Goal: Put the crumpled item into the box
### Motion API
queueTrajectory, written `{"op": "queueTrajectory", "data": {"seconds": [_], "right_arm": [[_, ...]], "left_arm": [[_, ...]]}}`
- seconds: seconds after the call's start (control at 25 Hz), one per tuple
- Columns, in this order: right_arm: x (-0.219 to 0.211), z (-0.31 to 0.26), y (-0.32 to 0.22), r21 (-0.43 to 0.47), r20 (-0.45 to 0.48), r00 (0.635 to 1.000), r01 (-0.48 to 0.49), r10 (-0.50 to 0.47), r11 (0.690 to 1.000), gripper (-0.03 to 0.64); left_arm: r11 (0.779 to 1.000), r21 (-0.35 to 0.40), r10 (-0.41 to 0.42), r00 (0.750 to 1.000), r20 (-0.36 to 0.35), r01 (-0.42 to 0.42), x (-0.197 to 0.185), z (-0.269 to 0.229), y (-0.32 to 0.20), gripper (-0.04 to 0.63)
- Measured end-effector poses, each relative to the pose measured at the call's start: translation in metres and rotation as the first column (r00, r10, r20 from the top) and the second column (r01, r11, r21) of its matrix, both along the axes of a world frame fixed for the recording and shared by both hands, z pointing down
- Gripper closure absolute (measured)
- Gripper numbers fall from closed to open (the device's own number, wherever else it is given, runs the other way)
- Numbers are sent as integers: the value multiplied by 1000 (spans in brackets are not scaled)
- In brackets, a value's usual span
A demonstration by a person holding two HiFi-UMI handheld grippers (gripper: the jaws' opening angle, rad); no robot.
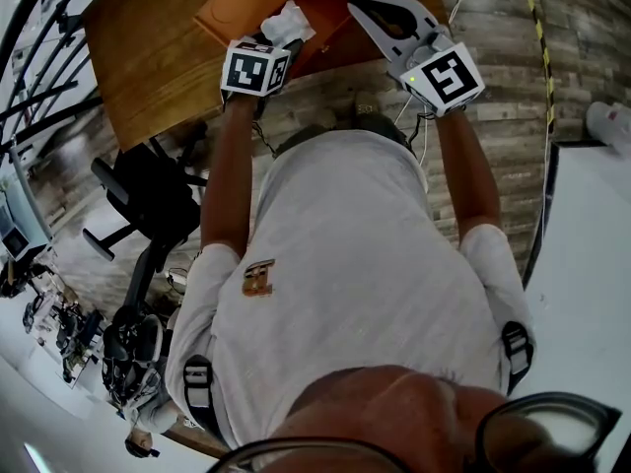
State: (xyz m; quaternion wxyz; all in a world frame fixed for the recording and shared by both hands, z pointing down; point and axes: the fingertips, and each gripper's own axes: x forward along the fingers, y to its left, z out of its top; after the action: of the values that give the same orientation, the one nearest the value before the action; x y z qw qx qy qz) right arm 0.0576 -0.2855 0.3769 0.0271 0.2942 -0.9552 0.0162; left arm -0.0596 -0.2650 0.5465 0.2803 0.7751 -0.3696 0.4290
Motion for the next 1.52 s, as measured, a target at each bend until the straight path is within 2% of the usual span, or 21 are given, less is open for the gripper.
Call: {"op": "queueTrajectory", "data": {"seconds": [0.2,0.32,0.44,0.68,0.84,0.96,1.36,1.52], "right_arm": [[-7,5,-4,-13,-7,1000,11,-11,1000,583],[-19,10,-10,-21,-16,1000,19,-20,1000,583],[-19,8,-6,-17,-17,1000,26,-27,1000,583],[-26,7,-4,-16,-22,999,33,-33,999,583],[-29,9,1,-21,-31,999,34,-35,999,583],[-31,7,2,-21,-33,999,35,-35,999,583],[-31,0,8,13,-24,999,28,-27,1000,583],[-28,2,12,0,-32,999,17,-17,1000,583]], "left_arm": [[999,12,47,993,110,-49,-18,5,5,347],[996,57,53,983,178,-64,-36,7,-4,344],[989,98,83,958,274,-114,-42,-1,-3,336],[971,77,181,906,383,-227,-50,-1,6,328],[960,139,160,885,437,-242,-60,-12,4,322],[953,179,141,882,450,-244,-66,-19,0,324],[952,143,212,917,337,-272,-38,-4,12,324],[942,145,243,915,323,-302,-25,-1,3,325]]}}
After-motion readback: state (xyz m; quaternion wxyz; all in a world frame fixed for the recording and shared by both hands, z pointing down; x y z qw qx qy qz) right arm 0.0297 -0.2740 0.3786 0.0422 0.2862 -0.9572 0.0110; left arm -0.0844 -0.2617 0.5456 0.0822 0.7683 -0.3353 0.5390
